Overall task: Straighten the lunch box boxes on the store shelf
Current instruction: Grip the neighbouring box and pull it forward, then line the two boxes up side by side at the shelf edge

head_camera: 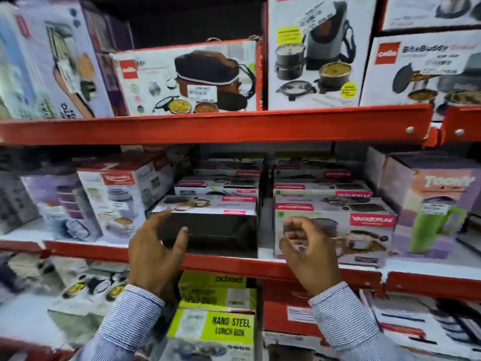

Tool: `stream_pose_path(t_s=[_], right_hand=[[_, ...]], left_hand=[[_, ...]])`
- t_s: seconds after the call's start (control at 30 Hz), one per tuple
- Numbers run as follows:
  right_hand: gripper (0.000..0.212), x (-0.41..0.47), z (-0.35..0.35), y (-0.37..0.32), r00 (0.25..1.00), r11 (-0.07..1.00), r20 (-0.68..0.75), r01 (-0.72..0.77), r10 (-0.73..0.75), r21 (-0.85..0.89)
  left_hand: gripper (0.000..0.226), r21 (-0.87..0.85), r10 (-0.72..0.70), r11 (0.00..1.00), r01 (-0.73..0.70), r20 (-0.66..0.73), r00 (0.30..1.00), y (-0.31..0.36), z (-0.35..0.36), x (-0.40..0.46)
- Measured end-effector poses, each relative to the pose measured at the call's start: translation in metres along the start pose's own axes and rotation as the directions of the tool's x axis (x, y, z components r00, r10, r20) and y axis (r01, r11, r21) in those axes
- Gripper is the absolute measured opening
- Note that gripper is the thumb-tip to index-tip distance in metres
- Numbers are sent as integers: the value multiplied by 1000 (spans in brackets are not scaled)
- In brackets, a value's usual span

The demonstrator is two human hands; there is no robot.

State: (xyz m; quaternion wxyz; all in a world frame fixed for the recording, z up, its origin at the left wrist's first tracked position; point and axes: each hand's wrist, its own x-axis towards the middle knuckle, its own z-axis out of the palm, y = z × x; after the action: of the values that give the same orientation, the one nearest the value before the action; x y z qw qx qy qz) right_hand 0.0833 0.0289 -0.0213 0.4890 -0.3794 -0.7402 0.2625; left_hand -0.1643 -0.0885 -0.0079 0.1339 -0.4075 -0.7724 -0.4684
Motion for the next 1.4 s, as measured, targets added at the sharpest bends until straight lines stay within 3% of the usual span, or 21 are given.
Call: stream_pose_path(t_s=[0.23,0.37,0.47,0.57,0.63,0.7,0.83,1.0,1.1,1.17,1.4], right_hand=[[55,20,70,-31,984,976,-36,-178,175,-128],[61,28,87,-42,947,925,-36,-320,320,-205],[71,33,91,-46,917,905,-22,-396,398,-158],[76,32,86,-48,912,903,-41,-410,408,-129],[70,30,80,-49,930,930,-72,-363,359,-60],[49,28,74,-54,937,940,-83,-340,339,5],[39,27,70,-62,921,929,-140,-351,365,114],[18,24,74,-43,943,960,-189,-281,273,-12],[34,23,80,-25,946,944,-138,-308,292,-114],[33,22,86,-17,942,929,-120,-330,313,-167],[31,17,101,2,916,888,-105,-400,386,-228]], left_hand=[[68,-128,-63,988,92,219,974,-84,0,43],[64,-226,-88,958,178,357,930,-91,9,57],[59,-293,-116,917,271,455,883,-89,13,64],[80,-362,-102,882,301,477,873,-91,13,70],[64,-456,-49,842,287,465,884,-89,4,71],[49,-540,-36,790,291,433,901,-85,-5,73],[53,-626,-99,705,334,379,920,-89,-12,85],[20,-552,-50,808,206,284,957,-98,-1,83],[36,-555,-31,794,246,367,930,-107,12,79],[43,-532,-31,808,252,389,921,-113,22,74],[41,-459,-134,812,361,456,880,-122,42,64]])
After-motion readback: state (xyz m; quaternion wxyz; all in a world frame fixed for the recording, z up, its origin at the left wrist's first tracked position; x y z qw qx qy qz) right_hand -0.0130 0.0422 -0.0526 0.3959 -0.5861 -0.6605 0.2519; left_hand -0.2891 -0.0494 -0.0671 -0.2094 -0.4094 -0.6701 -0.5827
